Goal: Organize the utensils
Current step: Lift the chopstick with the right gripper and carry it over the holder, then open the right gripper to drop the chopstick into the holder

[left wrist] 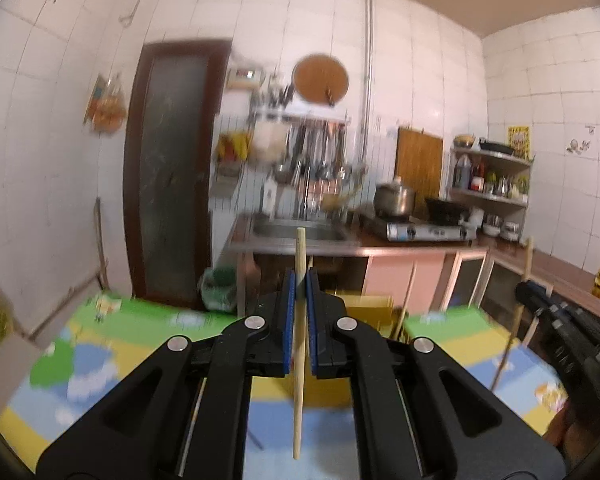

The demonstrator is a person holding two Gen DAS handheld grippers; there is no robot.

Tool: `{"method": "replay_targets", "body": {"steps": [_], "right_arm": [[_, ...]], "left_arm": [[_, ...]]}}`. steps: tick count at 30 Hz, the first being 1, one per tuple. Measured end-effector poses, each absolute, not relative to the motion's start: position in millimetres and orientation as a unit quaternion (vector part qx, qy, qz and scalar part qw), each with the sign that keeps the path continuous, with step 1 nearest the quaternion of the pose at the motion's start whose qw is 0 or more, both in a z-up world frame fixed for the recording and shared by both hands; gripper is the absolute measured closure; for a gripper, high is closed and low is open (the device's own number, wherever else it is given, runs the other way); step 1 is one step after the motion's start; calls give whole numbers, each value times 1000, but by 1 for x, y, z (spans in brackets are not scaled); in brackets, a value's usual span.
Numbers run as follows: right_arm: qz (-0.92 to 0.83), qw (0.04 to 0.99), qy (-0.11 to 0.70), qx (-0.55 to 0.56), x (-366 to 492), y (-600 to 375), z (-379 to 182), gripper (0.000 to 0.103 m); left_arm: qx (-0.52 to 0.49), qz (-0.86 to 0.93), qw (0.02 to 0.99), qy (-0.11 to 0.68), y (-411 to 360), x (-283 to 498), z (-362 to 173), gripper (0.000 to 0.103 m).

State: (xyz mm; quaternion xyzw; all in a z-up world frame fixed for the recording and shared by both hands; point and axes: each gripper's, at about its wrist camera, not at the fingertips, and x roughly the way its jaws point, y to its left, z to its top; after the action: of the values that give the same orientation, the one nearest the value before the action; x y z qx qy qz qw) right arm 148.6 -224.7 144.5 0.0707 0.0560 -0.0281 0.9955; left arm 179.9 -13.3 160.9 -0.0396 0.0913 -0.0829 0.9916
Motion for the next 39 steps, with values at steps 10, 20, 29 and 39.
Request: {"method": "replay_targets", "body": {"steps": [10,20,29,39], "right_arm": [[-21,997,3,79,241,-227,180,97],[-16,997,20,73,302,-226,128,97],[-23,992,101,67,303,-232,91,96],[-57,986,146,62,252,-246,116,33]], "left_arm": [[-57,-97,994,7,-49,259,209,99],[-28,-91,994,48,-76,328,140,99],[-33,-75,990,118,-63,342,101,88],[-22,-30,991,126,-20,265,136,5]]}}
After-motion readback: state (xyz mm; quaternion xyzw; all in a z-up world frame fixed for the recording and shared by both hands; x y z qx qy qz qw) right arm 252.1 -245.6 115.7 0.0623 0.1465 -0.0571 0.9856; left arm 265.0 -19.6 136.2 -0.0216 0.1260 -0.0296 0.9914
